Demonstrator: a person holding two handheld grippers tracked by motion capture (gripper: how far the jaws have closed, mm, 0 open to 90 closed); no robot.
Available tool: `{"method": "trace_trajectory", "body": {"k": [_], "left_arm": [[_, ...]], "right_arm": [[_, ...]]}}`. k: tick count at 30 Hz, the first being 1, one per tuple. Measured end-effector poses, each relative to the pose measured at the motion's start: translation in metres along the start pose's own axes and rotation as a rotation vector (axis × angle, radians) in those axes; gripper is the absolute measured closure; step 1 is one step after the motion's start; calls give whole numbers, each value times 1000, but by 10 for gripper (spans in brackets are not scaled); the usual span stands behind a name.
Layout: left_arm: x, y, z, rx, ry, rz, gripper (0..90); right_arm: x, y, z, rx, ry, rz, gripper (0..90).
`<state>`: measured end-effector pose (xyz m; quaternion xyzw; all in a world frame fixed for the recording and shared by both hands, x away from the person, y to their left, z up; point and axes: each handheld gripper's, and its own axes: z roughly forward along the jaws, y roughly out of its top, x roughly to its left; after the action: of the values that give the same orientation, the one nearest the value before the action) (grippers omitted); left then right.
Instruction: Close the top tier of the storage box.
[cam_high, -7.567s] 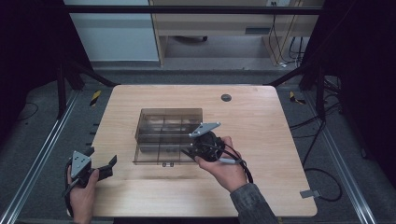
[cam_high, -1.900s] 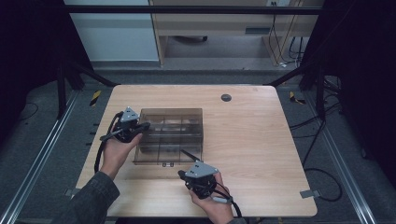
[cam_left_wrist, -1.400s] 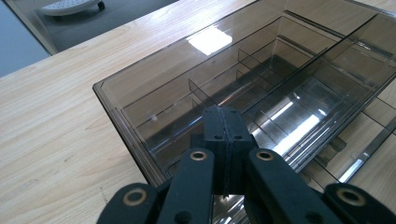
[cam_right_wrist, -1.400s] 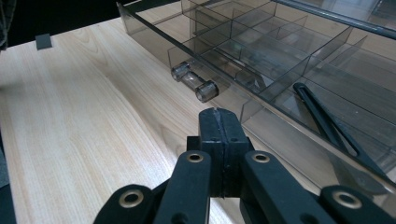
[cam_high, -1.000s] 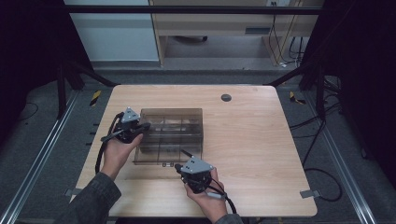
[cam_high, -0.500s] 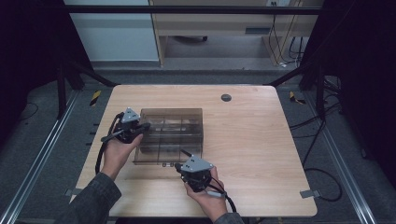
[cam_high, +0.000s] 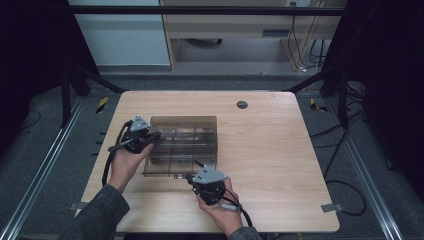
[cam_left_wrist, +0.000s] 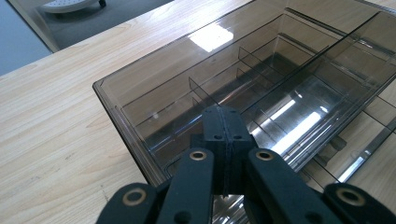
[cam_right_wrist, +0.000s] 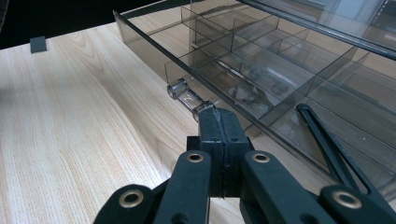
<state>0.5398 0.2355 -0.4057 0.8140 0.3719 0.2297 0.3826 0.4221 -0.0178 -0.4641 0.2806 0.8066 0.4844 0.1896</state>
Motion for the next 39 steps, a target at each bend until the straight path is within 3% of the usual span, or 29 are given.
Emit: {"method": "trace_trajectory", "body": {"k": [39], "left_arm": [[0, -1, 0, -5, -4, -1, 896]], "right_arm": [[-11, 8, 8, -11, -9, 27, 900]]}}
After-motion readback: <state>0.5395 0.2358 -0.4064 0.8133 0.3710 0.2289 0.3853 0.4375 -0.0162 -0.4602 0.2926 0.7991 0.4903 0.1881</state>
